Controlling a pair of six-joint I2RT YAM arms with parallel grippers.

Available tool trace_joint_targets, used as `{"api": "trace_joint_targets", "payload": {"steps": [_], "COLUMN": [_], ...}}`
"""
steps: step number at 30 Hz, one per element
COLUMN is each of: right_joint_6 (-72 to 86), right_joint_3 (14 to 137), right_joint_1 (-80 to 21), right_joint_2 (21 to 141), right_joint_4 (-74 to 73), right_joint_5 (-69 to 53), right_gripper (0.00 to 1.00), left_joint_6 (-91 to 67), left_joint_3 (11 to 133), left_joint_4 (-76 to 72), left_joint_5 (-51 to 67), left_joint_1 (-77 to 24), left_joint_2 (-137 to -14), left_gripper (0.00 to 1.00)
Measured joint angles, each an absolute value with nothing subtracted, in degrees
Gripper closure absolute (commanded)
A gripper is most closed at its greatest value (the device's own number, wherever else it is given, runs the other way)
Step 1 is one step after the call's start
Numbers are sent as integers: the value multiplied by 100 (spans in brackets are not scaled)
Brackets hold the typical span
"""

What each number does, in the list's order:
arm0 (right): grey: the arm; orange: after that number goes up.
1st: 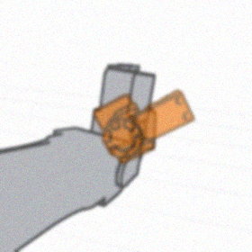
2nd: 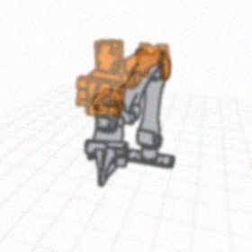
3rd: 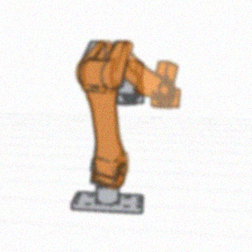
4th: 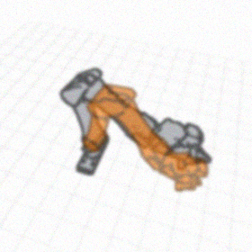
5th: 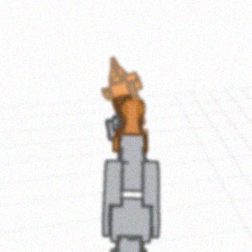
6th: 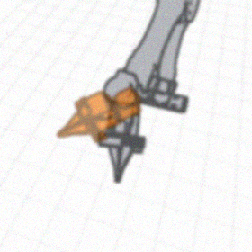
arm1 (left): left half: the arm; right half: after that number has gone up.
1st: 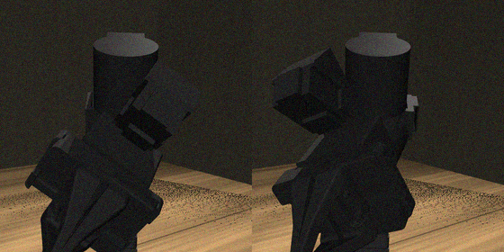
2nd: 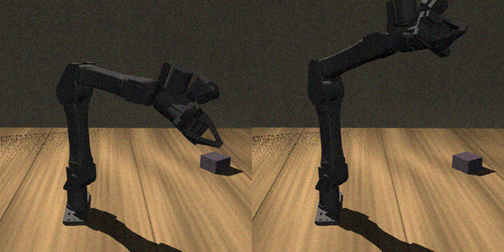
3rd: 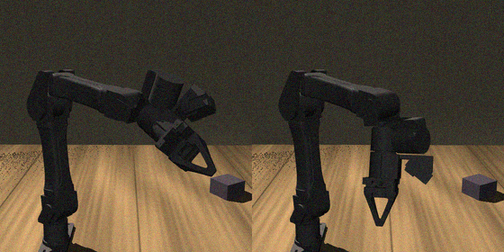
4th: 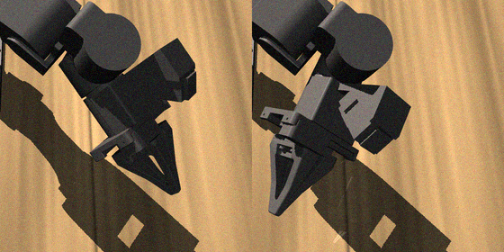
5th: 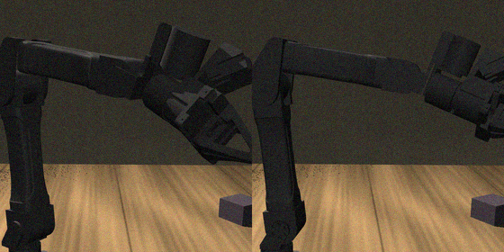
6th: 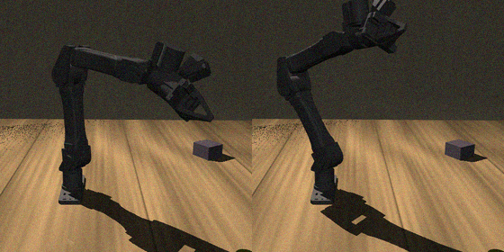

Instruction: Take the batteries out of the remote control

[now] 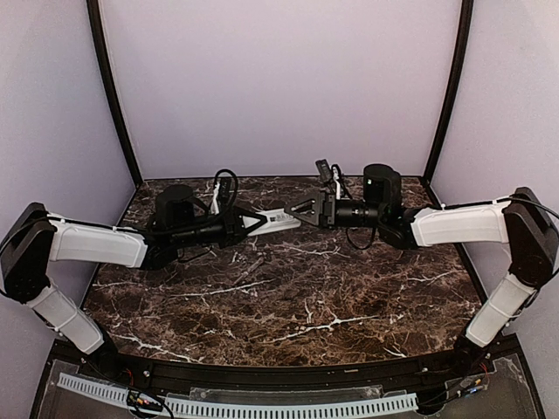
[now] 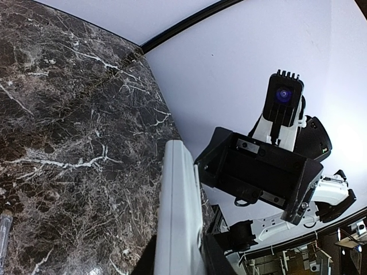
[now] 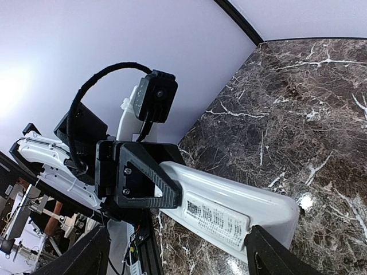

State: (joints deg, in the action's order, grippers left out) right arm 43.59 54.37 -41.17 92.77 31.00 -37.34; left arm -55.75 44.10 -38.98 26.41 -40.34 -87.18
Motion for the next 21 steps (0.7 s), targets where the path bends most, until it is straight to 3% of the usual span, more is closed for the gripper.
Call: {"api": "trace_joint_targets", "payload": {"steps": [21], "right_joint_6": [4558], "right_joint_3": [5417], "right_joint_1": [-4010], "right_joint_2": [9111], "right_joint_4": [3365], "right_joint_5": [-4348], "right_gripper": [19], "left_joint_6": [-5378], "left_joint_3": [4410], "left_joint_4": [-3933], "left_joint_5": [2980], "left_joint_1": [-3983], "left_joint_2": [-8499], "left_gripper": [100]}}
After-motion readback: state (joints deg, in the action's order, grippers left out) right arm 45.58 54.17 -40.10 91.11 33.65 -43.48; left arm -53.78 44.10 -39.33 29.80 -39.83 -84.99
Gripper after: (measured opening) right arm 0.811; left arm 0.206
